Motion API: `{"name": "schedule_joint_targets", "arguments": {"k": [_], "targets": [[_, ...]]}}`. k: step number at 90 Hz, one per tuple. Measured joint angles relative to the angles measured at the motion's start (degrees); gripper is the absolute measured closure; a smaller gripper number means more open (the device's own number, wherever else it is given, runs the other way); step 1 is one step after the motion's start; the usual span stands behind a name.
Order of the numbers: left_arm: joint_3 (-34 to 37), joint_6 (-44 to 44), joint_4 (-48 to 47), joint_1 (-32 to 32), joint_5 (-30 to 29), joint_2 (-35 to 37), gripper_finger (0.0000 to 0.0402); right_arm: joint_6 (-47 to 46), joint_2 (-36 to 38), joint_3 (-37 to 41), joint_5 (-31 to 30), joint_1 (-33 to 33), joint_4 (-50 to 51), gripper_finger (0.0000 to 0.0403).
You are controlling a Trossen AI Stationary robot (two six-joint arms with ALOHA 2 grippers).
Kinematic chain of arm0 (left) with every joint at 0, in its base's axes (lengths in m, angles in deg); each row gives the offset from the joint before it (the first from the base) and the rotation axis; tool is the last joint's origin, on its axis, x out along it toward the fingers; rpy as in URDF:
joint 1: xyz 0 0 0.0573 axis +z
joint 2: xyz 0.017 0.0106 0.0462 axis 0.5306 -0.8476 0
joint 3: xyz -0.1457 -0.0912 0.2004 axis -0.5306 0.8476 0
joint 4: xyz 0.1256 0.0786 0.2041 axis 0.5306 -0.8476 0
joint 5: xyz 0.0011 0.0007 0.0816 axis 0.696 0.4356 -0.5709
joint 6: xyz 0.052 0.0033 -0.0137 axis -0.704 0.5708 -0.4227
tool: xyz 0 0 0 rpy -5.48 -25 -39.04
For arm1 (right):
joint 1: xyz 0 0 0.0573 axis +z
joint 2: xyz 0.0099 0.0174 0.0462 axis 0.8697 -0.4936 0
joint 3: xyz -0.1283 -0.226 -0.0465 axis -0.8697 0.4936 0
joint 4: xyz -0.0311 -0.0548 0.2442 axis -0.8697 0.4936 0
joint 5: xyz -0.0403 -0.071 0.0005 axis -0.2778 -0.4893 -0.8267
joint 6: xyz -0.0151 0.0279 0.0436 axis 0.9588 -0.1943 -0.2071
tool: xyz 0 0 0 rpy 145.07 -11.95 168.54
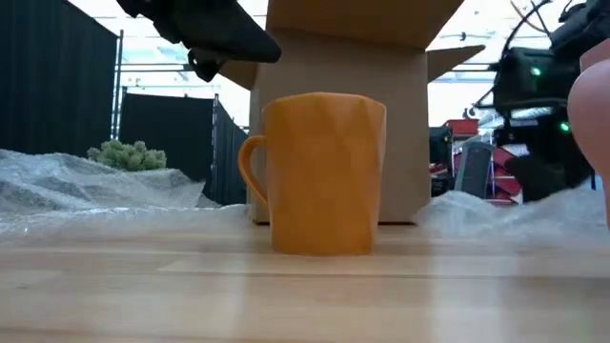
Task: Wrap mug
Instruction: Prepare the right bubble wrap
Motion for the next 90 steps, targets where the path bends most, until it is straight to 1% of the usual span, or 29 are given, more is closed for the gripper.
{"name": "schedule_joint_targets", "arguments": {"k": [5,9,23,30,41,49,55,64,77,84,90], "targets": [[0.0,0.1,0.0,0.0,0.0,0.0,0.0402,-0.1,0.4,-1.1,0.0,-1.0,2.1,0.0133],[0.0,0.1,0.0,0.0,0.0,0.0,0.0402,0.5,0.9,-2.3,1.1,-1.4,3.6,0.0133],[0.0,0.4,0.1,0.0,-1.0,0.0,0.0402,0.9,2.7,-7.8,6.2,-0.5,4.1,0.0133],[0.0,0.4,0.5,0.0,-2.5,0.0,0.0402,1.7,4.0,-9.7,9.1,1.3,4.0,0.0133],[0.0,0.5,0.5,0.2,-2.6,0.0,0.0402,2.9,5.9,-10.4,13.4,5.3,3.2,0.0133],[0.0,0.5,0.6,0.5,-2.6,0.0,0.0402,2.0,6.4,-10.4,14.5,8.4,2.5,0.0133],[0.0,0.5,1.1,1.3,-2.6,0.0,0.0402,1.4,6.3,-10.4,12.4,10.4,1.2,0.0133],[0.0,0.5,1.9,2.6,-2.8,0.0,0.0402,1.5,5.5,-10.4,5.0,12.0,-1.9,0.0133],[0.0,0.5,1.5,3.9,-2.8,0.0,0.0402,4.5,3.1,-10.4,-5.7,11.4,-6.6,0.0133],[0.0,0.5,1.6,4.7,-3.1,0.0,0.0402,6.6,1.3,-10.4,-9.2,10.7,-8.9,0.0133],[0.0,0.4,1.5,5.4,-4.5,0.0,0.0402,8.8,-0.5,-10.4,-11.4,9.8,-11.3,0.0133]]}}
